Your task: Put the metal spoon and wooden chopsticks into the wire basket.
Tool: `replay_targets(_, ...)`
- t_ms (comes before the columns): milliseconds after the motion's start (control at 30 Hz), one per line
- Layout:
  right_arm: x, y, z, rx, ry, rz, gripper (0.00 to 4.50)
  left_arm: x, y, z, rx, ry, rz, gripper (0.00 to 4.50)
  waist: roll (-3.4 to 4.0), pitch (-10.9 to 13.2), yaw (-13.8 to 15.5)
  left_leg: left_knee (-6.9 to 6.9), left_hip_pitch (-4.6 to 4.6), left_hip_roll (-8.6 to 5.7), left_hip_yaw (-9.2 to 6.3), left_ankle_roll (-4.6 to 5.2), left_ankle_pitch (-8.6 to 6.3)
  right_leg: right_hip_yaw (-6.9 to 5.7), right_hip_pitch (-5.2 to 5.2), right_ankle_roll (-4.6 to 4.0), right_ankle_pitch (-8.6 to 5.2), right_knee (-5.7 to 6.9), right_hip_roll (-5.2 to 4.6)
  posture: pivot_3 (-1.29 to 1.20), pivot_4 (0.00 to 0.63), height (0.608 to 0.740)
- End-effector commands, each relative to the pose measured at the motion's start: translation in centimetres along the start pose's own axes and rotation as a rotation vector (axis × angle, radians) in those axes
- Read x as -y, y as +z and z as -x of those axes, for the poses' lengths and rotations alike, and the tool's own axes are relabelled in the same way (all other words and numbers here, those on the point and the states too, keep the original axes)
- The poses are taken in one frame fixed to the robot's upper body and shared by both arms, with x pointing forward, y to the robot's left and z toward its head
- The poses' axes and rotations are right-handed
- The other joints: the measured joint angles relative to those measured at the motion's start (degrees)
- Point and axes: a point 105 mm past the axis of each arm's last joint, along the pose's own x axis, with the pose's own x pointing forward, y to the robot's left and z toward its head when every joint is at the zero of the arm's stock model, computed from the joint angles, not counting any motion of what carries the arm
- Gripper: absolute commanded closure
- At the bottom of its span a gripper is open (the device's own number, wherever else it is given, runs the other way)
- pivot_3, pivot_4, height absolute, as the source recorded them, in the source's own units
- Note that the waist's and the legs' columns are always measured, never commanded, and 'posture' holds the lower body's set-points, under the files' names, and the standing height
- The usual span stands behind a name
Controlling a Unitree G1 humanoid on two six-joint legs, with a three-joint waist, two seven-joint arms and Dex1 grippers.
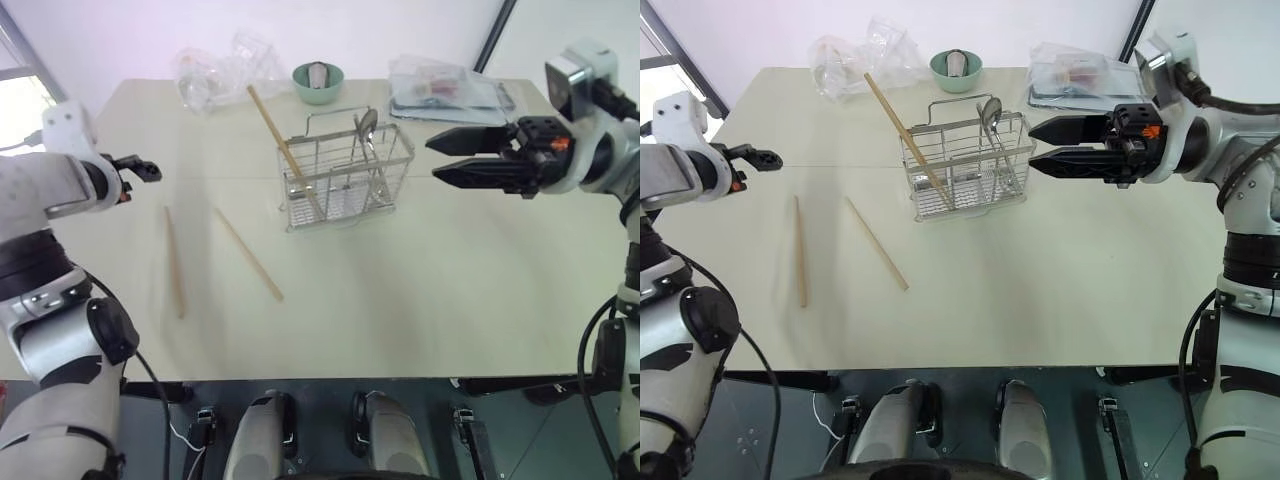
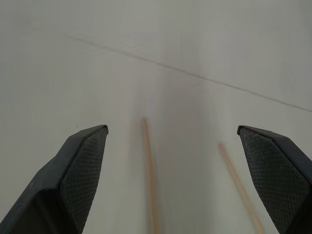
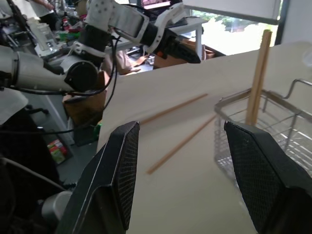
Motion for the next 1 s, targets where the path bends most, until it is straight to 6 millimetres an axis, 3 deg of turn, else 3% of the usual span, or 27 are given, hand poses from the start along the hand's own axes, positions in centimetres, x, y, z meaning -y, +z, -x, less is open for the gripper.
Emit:
replay_targets(33,-0.5,0.8,0.4,0.020,-0.026,0.050,1.69,-0.3,-1.5,-1.9,-0.074,0.040,0.012,0.00,-0.03,0.0,0.1,0.00,0.00,0.00,0.00,-0.01,0.00,-0.01,0.00,0.00,0.00,0.00,0.00,0.00,0.150,0.707)
replay_targets(200,-0.9,0.6,0.2,0.038,-0.039,0.047,1.69,0.3,-4.2,-3.9,-0.174,0.042,-0.005,0.00,-0.05,0.0,0.7,0.00,-0.04,0.00,0.05,-0.01,0.00,-0.01,-0.07,-0.01,0.01,-0.01,-0.06,0.00,0.150,0.707)
replay_targets(567,-0.5,1.6,0.8,0.100,-0.111,0.062,1.69,0.3,-6.2,-7.2,-0.242,0.041,-0.061,0.00,0.00,-0.1,1.0,0.00,0.02,0.01,0.09,-0.13,-0.09,-0.02,-0.05,-0.04,0.04,-0.01,-0.12,0.00,0.150,0.707)
replay_targets(667,-0.5,1.4,0.8,0.095,-0.118,0.065,1.64,0.5,-5.8,-7.5,-0.223,0.026,-0.059,0.94,0.06,-0.1,1.0,0.00,0.04,0.01,0.09,-0.12,-0.09,-0.01,-0.05,-0.05,0.04,0.00,-0.12,0.00,0.150,0.707)
replay_targets(900,-0.5,1.2,0.9,0.099,-0.128,0.067,1.64,0.3,-5.3,-7.6,-0.219,0.024,-0.038,4.46,0.05,-0.1,1.4,0.02,0.00,-0.02,0.08,0.15,-0.24,-0.04,-0.03,-0.04,0.04,-0.02,-0.18,0.00,0.150,0.707)
replay_targets(1000,-0.2,1.2,1.0,0.107,-0.140,0.068,1.64,0.0,-4.7,-7.5,-0.198,0.033,-0.029,4.49,0.05,-0.1,1.3,0.03,-0.01,-0.03,0.08,0.17,-0.23,-0.04,-0.04,-0.04,0.04,-0.02,-0.17,0.00,0.150,0.707)
